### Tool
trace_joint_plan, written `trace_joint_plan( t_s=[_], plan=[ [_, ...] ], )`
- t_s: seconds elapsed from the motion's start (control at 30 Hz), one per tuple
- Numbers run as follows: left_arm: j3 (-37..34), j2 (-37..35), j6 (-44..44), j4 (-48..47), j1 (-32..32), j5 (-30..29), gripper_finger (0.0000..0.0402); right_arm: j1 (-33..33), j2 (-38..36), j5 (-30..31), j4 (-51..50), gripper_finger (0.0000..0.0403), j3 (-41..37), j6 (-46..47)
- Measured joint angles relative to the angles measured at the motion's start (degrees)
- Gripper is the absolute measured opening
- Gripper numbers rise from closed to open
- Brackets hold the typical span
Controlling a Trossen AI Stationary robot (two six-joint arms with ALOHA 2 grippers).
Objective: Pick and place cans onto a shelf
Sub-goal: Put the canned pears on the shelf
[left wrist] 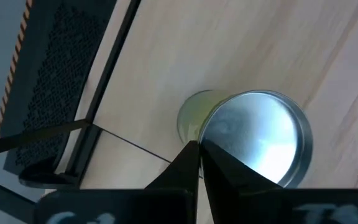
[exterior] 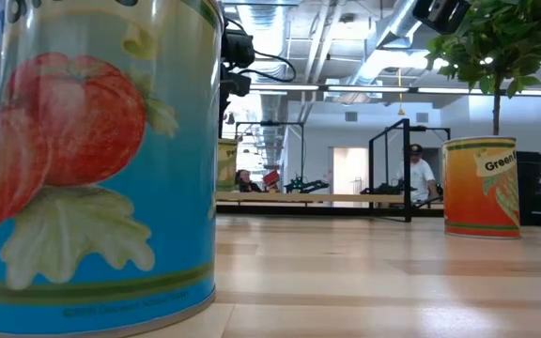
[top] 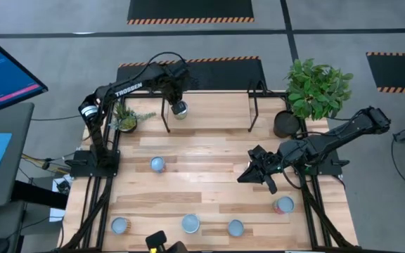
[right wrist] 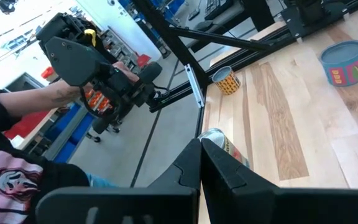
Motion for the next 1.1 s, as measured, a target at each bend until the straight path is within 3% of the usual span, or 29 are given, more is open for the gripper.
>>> trace_joint_plan(
  t_s=[0.33, 0.4, 0.53, 0.63, 0.7, 0.87, 1.1],
  plan=[
    [0.1, 0.0, -0.5, 1.3, 0.0, -4.4, 0.0061, 0.0, 0.0, 0.0, -0.2, 0.0033, 0.0, -0.4],
    [1.2, 0.0, -1.5, 0.7, 0.0, -0.9, 0.0066, 0.0, 0.0, 0.0, -0.4, 0.0033, 0.0, -0.5],
    [4.1, -0.2, -2.8, -0.1, -2.2, 13.0, 0.0068, 0.0, 0.0, 0.0, -0.4, 0.0033, 0.0, -0.5],
    [4.6, -0.2, -2.0, -1.0, -5.4, 16.5, 0.0067, 0.0, 0.0, 0.0, -0.4, 0.0033, 0.0, -0.5],
    [4.2, -0.2, 1.6, -3.0, -7.8, 15.2, 0.0066, 0.0, 0.0, 0.0, -0.3, 0.0033, 0.0, -0.5],
    [2.3, -0.2, 8.3, -5.7, -12.7, 1.4, 0.0066, 0.0, 0.0, 0.0, -0.4, 0.0033, 0.0, -0.5],
    [-0.6, -0.1, 10.5, -4.7, -13.6, -2.4, 0.0066, 0.0, 0.0, 0.0, -0.4, 0.0033, 0.0, -0.5]
  ],
)
